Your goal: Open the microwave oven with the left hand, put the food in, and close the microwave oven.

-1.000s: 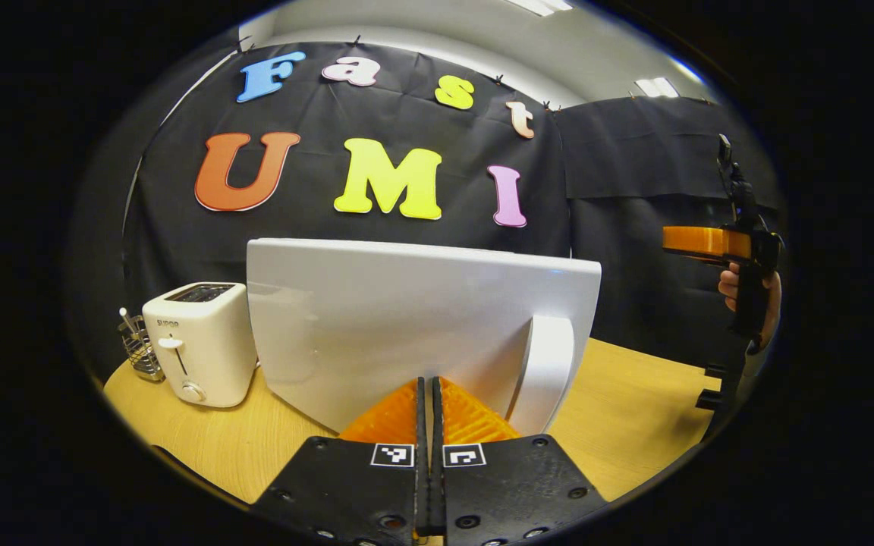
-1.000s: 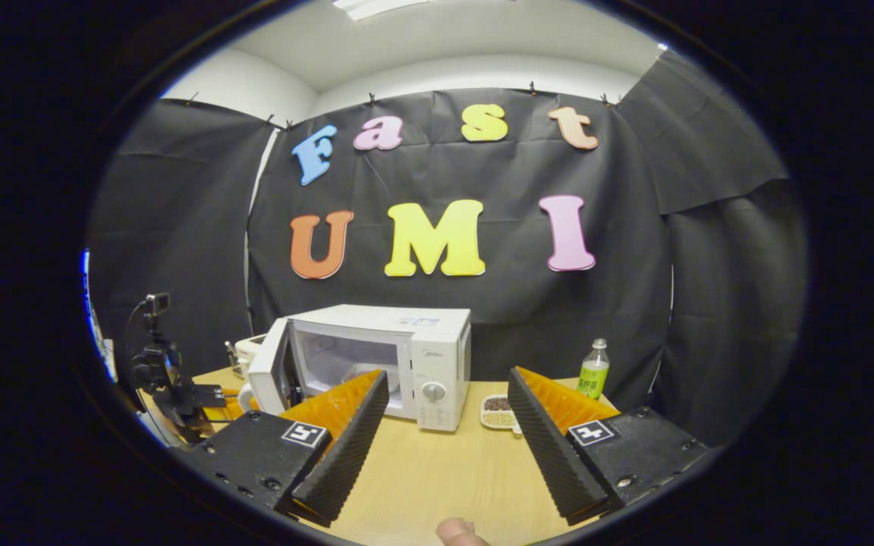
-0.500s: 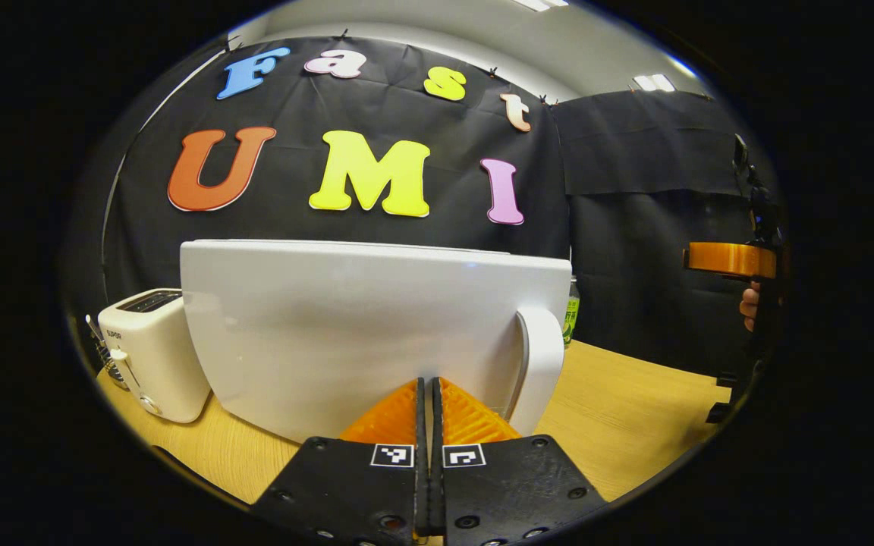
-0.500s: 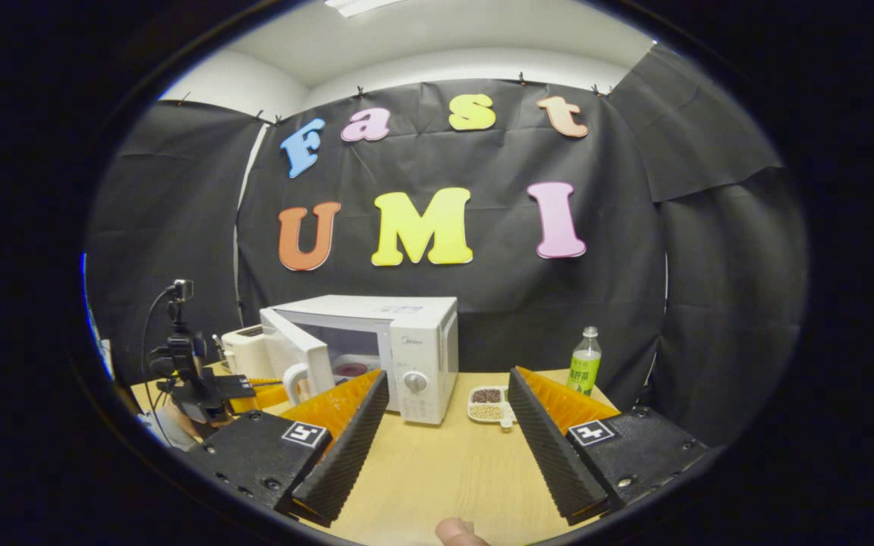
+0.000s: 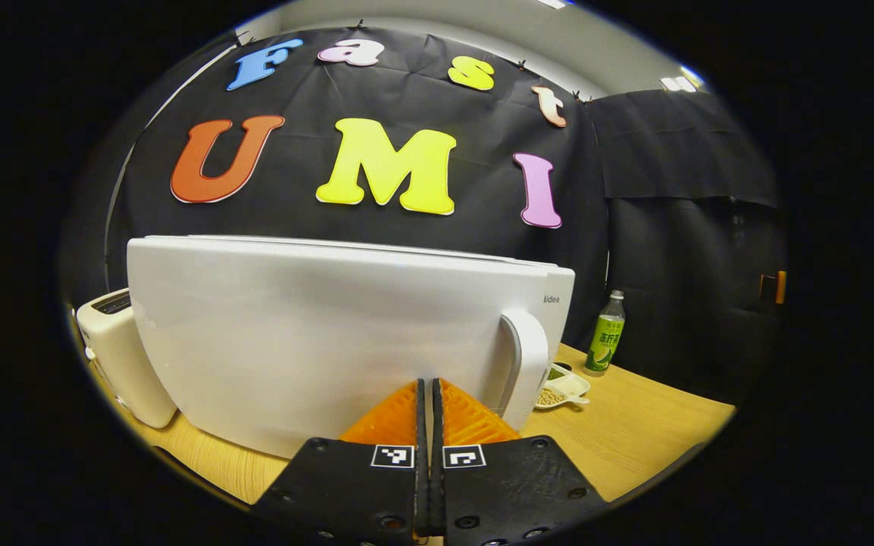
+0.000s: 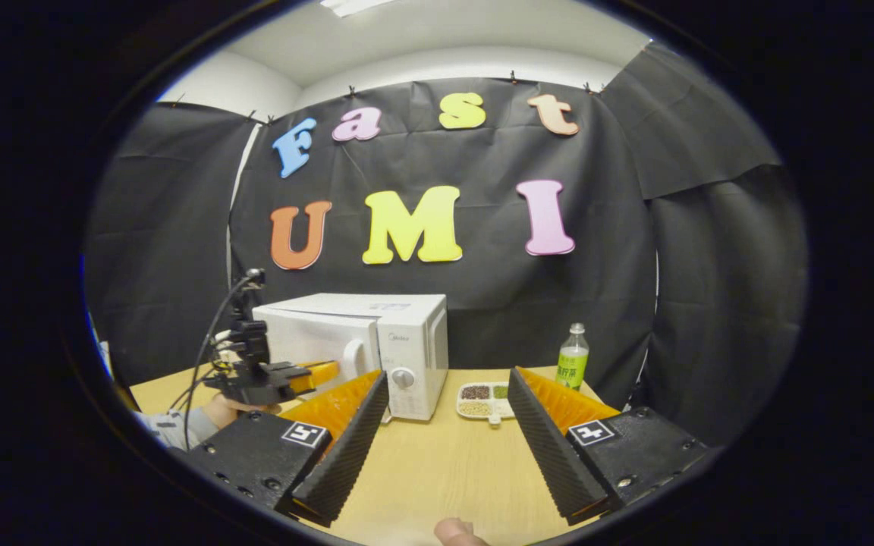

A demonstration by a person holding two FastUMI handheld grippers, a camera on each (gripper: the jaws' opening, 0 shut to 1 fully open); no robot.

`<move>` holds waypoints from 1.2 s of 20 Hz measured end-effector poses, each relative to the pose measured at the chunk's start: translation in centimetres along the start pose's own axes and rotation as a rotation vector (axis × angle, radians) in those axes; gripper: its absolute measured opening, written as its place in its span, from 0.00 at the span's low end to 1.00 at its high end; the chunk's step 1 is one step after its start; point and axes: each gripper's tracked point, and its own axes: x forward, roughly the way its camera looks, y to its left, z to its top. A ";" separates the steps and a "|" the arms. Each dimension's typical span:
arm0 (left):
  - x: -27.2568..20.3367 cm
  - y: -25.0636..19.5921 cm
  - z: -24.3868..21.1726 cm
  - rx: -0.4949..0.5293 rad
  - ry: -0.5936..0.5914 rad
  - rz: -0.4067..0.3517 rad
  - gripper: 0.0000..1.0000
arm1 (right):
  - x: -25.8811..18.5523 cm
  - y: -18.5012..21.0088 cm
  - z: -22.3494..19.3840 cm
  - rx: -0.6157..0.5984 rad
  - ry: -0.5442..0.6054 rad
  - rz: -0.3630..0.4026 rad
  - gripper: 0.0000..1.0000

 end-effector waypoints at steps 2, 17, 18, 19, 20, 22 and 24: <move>0.9 -0.5 -1.8 -0.082 0.055 0.011 0.00 | -0.4 0.0 -0.5 0.007 0.018 -0.010 0.92; -10.4 -1.2 -1.9 -0.125 0.102 0.125 0.04 | -6.1 0.5 -2.7 0.030 0.079 -0.038 0.92; -11.8 -1.4 -1.2 -0.122 0.090 0.137 0.05 | -6.4 0.3 -2.6 0.026 0.069 -0.043 0.92; -13.3 -2.0 -0.7 -0.116 0.078 0.143 0.02 | -6.8 0.4 -2.3 0.022 0.059 -0.044 0.92; -14.9 -2.7 -0.1 -0.102 0.067 0.146 0.30 | -7.2 0.6 -1.9 0.015 0.043 -0.039 0.92; -17.8 -3.4 1.6 -0.060 0.027 0.168 0.56 | -8.0 0.9 -1.2 -0.004 0.019 -0.036 0.92; -20.5 -4.7 2.8 -0.016 0.010 0.182 0.78 | -8.9 1.0 0.0 -0.019 -0.004 -0.048 0.92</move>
